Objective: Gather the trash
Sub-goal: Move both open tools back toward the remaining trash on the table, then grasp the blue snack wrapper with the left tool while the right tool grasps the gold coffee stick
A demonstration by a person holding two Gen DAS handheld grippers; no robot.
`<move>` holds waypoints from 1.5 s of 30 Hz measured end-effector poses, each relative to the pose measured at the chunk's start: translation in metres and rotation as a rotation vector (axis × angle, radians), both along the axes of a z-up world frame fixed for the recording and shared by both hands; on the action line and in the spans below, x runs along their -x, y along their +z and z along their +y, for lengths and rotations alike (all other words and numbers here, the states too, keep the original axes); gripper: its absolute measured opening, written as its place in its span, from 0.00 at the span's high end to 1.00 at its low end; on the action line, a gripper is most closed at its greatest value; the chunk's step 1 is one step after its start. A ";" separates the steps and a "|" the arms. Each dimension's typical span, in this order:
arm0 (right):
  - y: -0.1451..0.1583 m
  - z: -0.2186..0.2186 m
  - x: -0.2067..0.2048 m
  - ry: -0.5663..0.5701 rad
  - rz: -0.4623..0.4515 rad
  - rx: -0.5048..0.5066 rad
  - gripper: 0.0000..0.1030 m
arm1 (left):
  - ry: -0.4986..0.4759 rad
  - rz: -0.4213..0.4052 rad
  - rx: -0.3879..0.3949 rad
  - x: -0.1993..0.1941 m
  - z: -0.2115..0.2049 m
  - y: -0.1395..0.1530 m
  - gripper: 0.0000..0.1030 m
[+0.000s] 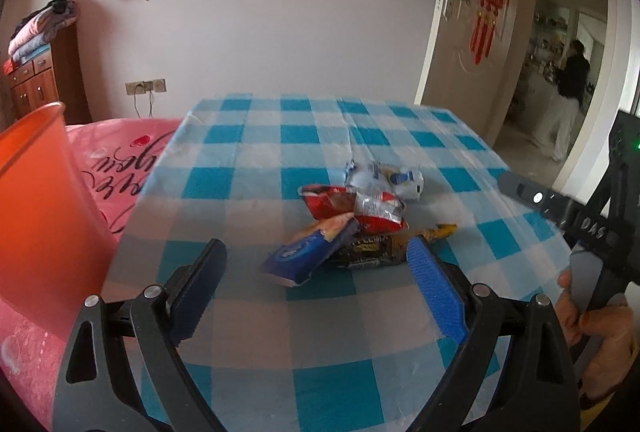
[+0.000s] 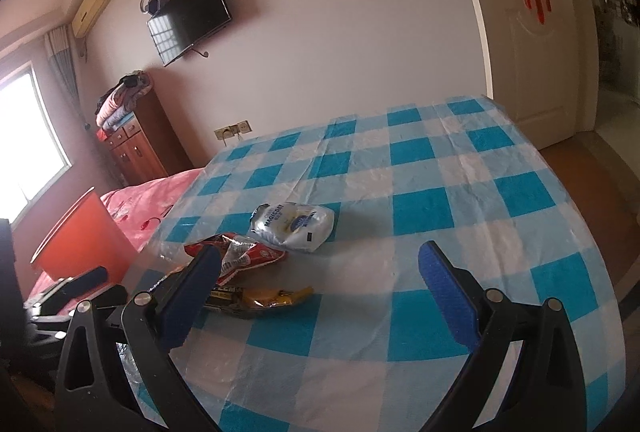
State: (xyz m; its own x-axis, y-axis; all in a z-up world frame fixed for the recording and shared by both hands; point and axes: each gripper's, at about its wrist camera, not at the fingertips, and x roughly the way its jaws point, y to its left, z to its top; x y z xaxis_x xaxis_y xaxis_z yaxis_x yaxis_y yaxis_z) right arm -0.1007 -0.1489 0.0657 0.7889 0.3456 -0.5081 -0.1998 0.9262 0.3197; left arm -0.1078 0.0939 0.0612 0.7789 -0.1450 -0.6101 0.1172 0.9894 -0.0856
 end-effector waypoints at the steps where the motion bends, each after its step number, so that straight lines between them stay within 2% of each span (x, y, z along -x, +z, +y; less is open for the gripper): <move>1: -0.001 -0.003 -0.001 0.003 0.006 -0.008 0.05 | -0.006 0.009 -0.010 -0.003 -0.002 -0.003 0.11; 4: -0.005 -0.009 -0.006 0.019 0.033 -0.048 0.05 | -0.022 0.035 -0.048 -0.015 -0.006 -0.010 0.11; 9: -0.012 -0.016 -0.011 0.045 0.060 -0.095 0.05 | -0.060 0.065 -0.050 -0.029 -0.005 -0.014 0.11; 13: -0.016 -0.017 -0.015 0.079 0.085 -0.131 0.05 | -0.068 0.078 -0.098 -0.038 -0.010 -0.019 0.11; 22: -0.027 -0.012 -0.027 0.142 0.152 -0.172 0.05 | -0.048 0.120 -0.099 -0.054 -0.010 -0.033 0.11; 24: -0.030 -0.011 -0.029 0.149 0.162 -0.173 0.05 | -0.042 0.120 -0.084 -0.055 -0.008 -0.034 0.14; 26: -0.032 -0.009 -0.030 0.154 0.171 -0.172 0.05 | -0.034 0.122 -0.064 -0.058 -0.005 -0.035 0.30; 31: -0.037 -0.003 -0.034 0.167 0.192 -0.168 0.05 | -0.017 0.130 -0.009 -0.062 0.002 -0.039 0.51; 37: -0.040 0.009 -0.037 0.193 0.207 -0.145 0.05 | -0.022 0.140 0.041 -0.062 0.006 -0.046 0.64; 41: -0.039 0.021 -0.036 0.219 0.201 -0.096 0.05 | -0.024 0.143 0.065 -0.063 0.008 -0.044 0.72; 45: -0.038 0.039 -0.035 0.249 0.191 -0.004 0.05 | -0.020 0.140 0.093 -0.062 0.012 -0.042 0.75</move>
